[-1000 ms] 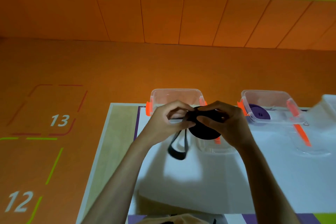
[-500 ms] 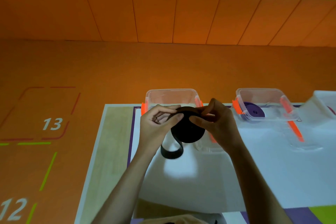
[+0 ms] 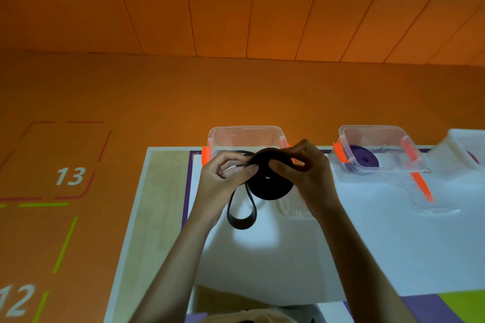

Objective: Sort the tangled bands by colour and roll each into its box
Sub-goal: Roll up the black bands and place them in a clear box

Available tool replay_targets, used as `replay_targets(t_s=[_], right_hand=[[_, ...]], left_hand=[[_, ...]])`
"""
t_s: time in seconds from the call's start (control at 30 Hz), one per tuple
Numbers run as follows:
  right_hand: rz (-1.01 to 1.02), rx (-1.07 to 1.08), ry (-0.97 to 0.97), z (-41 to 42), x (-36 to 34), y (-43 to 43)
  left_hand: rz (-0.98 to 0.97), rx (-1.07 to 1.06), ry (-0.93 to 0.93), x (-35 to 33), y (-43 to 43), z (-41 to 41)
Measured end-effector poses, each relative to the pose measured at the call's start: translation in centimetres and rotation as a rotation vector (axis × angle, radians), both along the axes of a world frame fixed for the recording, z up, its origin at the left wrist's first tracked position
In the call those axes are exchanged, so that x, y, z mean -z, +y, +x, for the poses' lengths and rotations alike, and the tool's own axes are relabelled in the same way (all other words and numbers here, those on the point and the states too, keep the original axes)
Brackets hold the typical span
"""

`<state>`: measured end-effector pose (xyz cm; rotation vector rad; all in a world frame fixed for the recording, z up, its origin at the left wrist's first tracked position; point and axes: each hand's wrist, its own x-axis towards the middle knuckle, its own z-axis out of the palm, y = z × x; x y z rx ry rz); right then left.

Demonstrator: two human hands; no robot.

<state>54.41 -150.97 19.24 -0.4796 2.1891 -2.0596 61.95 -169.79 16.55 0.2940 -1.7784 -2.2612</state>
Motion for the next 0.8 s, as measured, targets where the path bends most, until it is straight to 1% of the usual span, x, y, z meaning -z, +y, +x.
replay_targets(t_s=[0.1, 0.17, 0.27, 0.37, 0.5, 0.57, 0.63, 0.7, 0.8], right_hand=[[-0.169, 0.162, -0.176, 0.2, 0.6, 0.1], [-0.186, 0.184, -0.231, 0.2, 1.1, 0.4], [-0.192, 0.173, -0.253, 0.6, 1.7, 0.6], [-0.197, 0.235, -0.245, 0.7, 1.9, 0.8], [-0.219, 0.289, -0.236, 0.5, 2.5, 0.5], [-0.237, 0.318, -0.252, 0.6, 2.9, 0.2], [-0.26, 0.315, -0.294, 0.6, 3.2, -0.1], [-0.22, 0.276, -0.321, 0.4, 3.6, -0.1], [-0.133, 0.166, -0.345, -0.3, 3.8, 0.4]], left_hand=[[0.007, 0.05, -0.079, 0.8, -0.5, 0.6], [0.011, 0.036, -0.096, 1.2, -0.3, 0.6], [0.042, 0.04, -0.106, 1.5, 0.1, 0.1], [0.088, 0.106, -0.128, 2.0, 0.6, -0.1], [0.064, 0.118, -0.126, 2.5, 1.2, -0.4], [0.091, 0.069, -0.13, 2.7, 1.8, -0.7], [0.115, -0.024, -0.124, 3.1, 2.1, -0.9], [0.105, -0.114, -0.136, 3.5, 1.9, -1.2], [0.085, -0.178, -0.175, 3.8, 1.3, -1.9]])
